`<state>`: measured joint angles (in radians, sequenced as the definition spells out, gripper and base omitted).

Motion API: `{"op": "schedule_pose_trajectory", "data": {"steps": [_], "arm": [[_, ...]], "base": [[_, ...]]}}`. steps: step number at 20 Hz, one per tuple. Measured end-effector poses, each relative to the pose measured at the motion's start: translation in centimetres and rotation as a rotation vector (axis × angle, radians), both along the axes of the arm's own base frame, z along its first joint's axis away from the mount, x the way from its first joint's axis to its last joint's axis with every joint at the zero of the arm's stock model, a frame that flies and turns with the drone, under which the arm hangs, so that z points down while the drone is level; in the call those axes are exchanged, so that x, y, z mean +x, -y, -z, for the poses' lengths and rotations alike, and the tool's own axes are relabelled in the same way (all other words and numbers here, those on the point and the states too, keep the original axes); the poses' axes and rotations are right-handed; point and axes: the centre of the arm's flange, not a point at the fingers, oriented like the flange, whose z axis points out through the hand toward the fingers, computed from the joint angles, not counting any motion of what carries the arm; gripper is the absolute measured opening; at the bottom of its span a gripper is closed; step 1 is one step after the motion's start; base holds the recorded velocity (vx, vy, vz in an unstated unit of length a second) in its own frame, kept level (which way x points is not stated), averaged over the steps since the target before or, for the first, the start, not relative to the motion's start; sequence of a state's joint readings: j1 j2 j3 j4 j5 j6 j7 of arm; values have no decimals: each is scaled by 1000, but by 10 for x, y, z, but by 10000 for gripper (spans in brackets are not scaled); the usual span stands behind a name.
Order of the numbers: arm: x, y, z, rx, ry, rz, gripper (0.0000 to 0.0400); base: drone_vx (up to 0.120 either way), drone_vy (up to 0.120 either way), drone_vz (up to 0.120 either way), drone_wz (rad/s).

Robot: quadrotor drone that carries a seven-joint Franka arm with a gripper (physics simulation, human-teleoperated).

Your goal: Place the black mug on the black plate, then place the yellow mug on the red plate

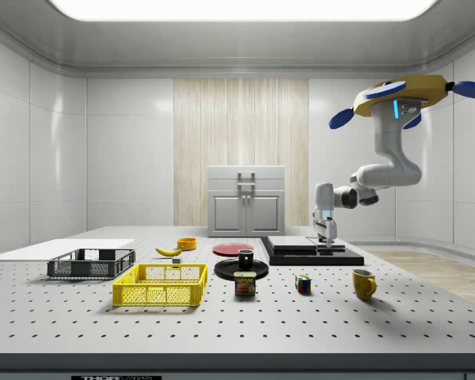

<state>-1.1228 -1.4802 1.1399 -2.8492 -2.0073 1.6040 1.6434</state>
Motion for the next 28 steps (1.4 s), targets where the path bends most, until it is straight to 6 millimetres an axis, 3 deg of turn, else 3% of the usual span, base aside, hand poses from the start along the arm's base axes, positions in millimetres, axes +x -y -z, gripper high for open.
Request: {"op": "schedule_pose_trajectory", "data": {"steps": [23,28], "arm": [[0,0,0,0,0,0,400],[0,0,0,0,0,0,400]], "base": [[-120,0,0,0],[-16,0,-112,0]]}}
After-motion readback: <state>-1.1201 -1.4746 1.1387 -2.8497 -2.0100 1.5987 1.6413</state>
